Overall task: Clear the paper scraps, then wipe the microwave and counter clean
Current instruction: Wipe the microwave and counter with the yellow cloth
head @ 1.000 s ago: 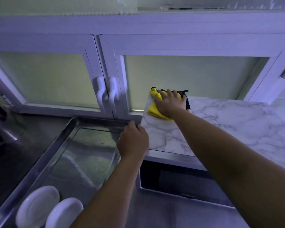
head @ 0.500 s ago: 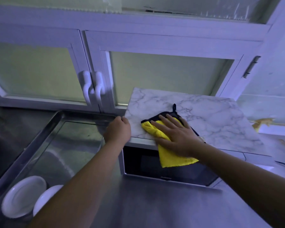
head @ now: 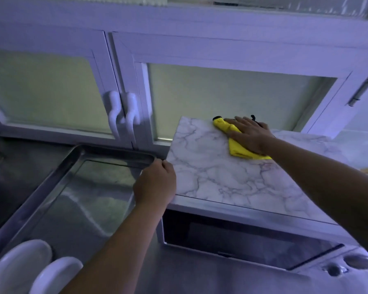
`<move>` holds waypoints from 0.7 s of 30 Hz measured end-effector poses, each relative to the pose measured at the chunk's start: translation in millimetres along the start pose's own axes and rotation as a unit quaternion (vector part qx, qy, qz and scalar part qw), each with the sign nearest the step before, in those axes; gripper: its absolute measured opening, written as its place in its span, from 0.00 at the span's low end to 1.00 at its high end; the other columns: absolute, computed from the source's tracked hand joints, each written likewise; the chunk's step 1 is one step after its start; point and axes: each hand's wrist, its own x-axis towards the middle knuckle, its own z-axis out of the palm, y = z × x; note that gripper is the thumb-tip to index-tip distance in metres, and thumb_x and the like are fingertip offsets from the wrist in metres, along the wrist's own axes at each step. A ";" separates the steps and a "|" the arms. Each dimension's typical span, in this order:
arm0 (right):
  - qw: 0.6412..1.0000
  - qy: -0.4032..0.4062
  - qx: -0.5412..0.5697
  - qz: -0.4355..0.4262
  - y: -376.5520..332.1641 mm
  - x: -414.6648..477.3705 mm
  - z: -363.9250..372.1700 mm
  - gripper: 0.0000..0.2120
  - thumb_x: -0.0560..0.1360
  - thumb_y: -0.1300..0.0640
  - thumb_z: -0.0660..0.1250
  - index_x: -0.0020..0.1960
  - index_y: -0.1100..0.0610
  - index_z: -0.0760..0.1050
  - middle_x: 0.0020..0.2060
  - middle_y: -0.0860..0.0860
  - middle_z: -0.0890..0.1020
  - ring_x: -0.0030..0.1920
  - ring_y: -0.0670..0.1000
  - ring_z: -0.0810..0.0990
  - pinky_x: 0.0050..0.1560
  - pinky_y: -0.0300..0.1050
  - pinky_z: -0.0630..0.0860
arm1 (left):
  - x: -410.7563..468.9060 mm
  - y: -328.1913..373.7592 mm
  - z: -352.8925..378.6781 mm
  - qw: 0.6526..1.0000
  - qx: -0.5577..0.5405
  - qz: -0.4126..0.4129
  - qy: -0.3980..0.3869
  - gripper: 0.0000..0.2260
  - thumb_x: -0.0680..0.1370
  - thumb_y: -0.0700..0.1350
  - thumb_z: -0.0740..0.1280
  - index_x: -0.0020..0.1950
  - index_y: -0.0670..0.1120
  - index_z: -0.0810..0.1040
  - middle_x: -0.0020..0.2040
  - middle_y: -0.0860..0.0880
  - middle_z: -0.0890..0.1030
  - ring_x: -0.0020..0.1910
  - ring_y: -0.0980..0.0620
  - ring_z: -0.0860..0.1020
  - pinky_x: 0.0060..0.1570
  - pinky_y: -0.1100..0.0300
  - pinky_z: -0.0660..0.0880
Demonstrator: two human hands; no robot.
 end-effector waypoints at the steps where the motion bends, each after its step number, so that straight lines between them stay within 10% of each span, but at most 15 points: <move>1: 1.000 0.001 0.000 0.012 0.5 5.5 0.1 0.26 0.78 0.30 0.44 0.76 0.29 0.48 0.80 0.44 0.56 0.79 0.48 0.52 0.73 0.57 0.51 | -0.3 0.6 -0.8 1.000 0.002 0.002 0.001 0.17 0.83 0.50 0.50 0.48 0.45 0.76 0.46 0.42 0.80 0.44 0.41 0.76 0.44 0.51 0.72; 10: 0.998 0.002 0.003 0.057 -11.9 -68.4 7.1 0.29 0.79 0.31 0.43 0.78 0.33 0.44 0.81 0.46 0.48 0.80 0.50 0.44 0.77 0.60 0.44 | -1.7 6.2 -4.4 1.000 0.005 -0.010 -0.007 0.17 0.82 0.49 0.52 0.51 0.42 0.77 0.53 0.37 0.81 0.51 0.36 0.77 0.45 0.51 0.68; 21: 0.990 -0.030 -0.014 -0.138 40.3 -208.3 6.5 0.31 0.75 0.25 0.42 0.75 0.27 0.38 0.78 0.34 0.40 0.78 0.40 0.35 0.76 0.49 0.41 | -3.3 7.4 -8.0 0.998 -0.034 -0.033 -0.030 0.17 0.82 0.49 0.53 0.52 0.41 0.78 0.56 0.34 0.80 0.53 0.34 0.77 0.46 0.51 0.66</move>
